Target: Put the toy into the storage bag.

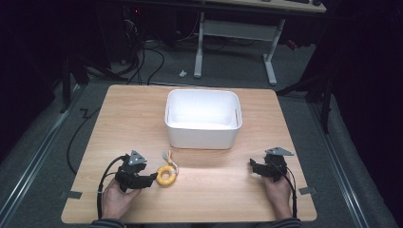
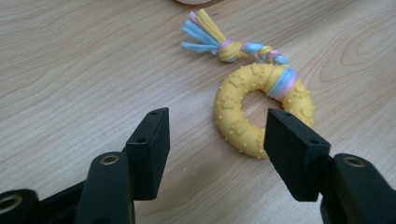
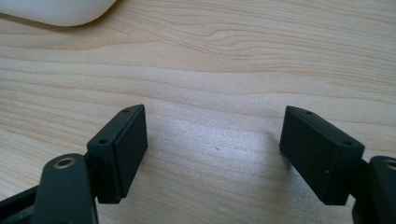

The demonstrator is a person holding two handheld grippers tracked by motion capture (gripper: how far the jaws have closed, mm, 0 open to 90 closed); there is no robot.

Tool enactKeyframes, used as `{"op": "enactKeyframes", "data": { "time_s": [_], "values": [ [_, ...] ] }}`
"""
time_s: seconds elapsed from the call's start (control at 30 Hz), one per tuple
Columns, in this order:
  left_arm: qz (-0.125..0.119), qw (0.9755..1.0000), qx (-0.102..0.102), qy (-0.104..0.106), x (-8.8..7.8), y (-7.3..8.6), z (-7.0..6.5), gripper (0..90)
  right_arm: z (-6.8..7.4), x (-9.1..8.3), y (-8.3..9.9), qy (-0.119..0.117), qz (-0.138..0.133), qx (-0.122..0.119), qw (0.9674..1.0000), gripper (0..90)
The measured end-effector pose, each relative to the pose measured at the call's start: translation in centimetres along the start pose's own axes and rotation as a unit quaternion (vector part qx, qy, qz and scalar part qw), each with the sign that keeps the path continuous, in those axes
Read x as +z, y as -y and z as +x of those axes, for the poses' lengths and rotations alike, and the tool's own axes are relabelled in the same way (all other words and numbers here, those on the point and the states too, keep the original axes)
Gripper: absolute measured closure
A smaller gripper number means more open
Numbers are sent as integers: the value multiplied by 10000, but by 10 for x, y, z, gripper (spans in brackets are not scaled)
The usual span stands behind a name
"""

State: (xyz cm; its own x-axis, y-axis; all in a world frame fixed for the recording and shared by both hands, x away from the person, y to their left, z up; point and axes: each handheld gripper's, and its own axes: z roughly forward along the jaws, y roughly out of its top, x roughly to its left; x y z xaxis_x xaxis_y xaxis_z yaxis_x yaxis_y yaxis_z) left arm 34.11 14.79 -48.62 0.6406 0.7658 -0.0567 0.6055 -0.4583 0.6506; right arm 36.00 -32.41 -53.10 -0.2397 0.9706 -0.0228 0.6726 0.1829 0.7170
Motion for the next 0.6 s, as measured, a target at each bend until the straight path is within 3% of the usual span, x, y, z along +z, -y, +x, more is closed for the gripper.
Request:
{"op": "enactKeyframes", "data": {
  "time_s": [0.2,0.4,0.6],
  "values": [
    [275,9995,145,20,10,-8,-5,456,0,0,0,-2,0,-2,10000,235],
    [387,9992,82,36,18,-17,-9,475,0,0,0,-11,2,-9,10000,235],
    [583,9982,151,-27,28,-23,-11,503,0,0,0,-12,2,-9,10000,236]
  ]
}}
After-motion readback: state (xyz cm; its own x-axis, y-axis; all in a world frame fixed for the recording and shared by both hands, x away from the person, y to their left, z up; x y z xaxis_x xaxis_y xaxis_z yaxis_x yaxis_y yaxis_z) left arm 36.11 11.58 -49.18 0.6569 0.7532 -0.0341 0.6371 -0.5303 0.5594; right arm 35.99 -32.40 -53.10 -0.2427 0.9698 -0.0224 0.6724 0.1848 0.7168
